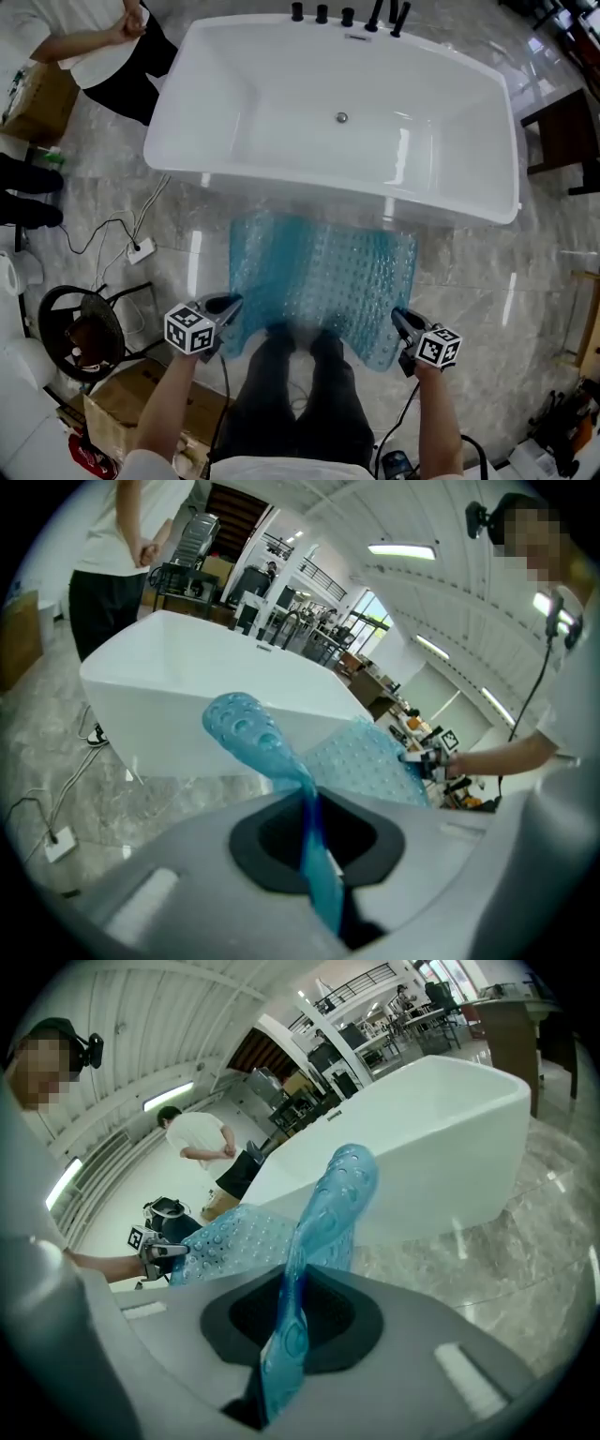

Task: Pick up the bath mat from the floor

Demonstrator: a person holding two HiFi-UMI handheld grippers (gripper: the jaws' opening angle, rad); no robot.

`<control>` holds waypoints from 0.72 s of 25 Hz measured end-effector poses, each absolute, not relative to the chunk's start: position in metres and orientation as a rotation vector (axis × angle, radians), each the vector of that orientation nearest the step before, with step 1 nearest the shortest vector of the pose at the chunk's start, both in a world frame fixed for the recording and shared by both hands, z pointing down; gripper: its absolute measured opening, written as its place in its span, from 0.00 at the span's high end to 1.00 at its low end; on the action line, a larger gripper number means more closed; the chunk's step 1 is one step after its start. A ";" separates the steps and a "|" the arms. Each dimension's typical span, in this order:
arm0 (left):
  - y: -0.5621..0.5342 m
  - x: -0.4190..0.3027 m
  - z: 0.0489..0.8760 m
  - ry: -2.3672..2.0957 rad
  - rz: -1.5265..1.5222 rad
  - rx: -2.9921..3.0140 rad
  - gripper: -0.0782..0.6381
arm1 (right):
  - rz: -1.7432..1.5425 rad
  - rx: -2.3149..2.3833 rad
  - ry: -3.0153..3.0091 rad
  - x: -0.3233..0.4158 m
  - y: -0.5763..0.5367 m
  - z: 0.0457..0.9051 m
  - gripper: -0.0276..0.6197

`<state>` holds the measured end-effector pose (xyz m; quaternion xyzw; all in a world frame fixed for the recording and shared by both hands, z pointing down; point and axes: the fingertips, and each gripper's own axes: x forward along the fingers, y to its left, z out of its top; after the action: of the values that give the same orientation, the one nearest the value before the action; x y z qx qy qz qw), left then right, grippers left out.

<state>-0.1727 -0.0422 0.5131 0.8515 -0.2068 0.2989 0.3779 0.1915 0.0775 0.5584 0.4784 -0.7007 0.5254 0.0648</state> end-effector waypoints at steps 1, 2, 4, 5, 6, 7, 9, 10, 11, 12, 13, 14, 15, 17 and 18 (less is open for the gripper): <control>-0.038 -0.174 0.493 -0.528 0.758 2.176 0.87 | 1.581 1.447 -2.119 0.190 0.081 0.538 0.89; -0.033 -0.177 0.475 -0.528 0.752 2.174 0.87 | 1.579 1.450 -2.126 0.188 0.084 0.518 0.89; -0.024 -0.182 0.441 -0.524 0.732 2.169 0.87 | 1.580 1.455 -2.145 0.183 0.090 0.480 0.89; -0.019 -0.184 0.425 -0.518 0.719 2.168 0.87 | 1.582 1.457 -2.159 0.181 0.092 0.463 0.89; -0.015 -0.186 0.410 -0.513 0.707 2.170 0.87 | 1.587 1.458 -2.174 0.178 0.095 0.447 0.89; -0.011 -0.188 0.396 -0.508 0.696 2.173 0.87 | 1.592 1.459 -2.190 0.174 0.098 0.431 0.89; -0.002 -0.191 0.367 -0.505 0.676 2.182 0.87 | 1.599 1.462 -2.219 0.165 0.104 0.399 0.89; 0.003 -0.192 0.353 -0.507 0.668 2.186 0.87 | 1.599 1.463 -2.233 0.161 0.108 0.383 0.89; 0.007 -0.193 0.338 -0.511 0.656 2.189 0.87 | 1.595 1.464 -2.248 0.157 0.110 0.367 0.89; 0.010 -0.194 0.324 -0.516 0.643 2.192 0.87 | 1.589 1.465 -2.263 0.153 0.112 0.351 0.89; 0.013 -0.195 0.310 -0.522 0.629 2.194 0.87 | 1.584 1.470 -2.278 0.149 0.115 0.335 0.89; 0.017 -0.196 0.298 -0.527 0.615 2.197 0.87 | 1.582 1.478 -2.293 0.146 0.117 0.320 0.89; 0.021 -0.198 0.286 -0.532 0.599 2.200 0.87 | 1.585 1.489 -2.308 0.142 0.121 0.306 0.89; 0.028 -0.202 0.264 -0.540 0.558 2.200 0.87 | 1.596 1.511 -2.344 0.135 0.126 0.281 0.89; 0.030 -0.203 0.252 -0.541 0.533 2.199 0.87 | 1.597 1.519 -2.363 0.132 0.127 0.270 0.89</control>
<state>-0.2032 0.0302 0.2524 0.8679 -0.2136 0.2101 0.3962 0.1318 0.1274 0.2698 0.4698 -0.7305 0.4936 -0.0447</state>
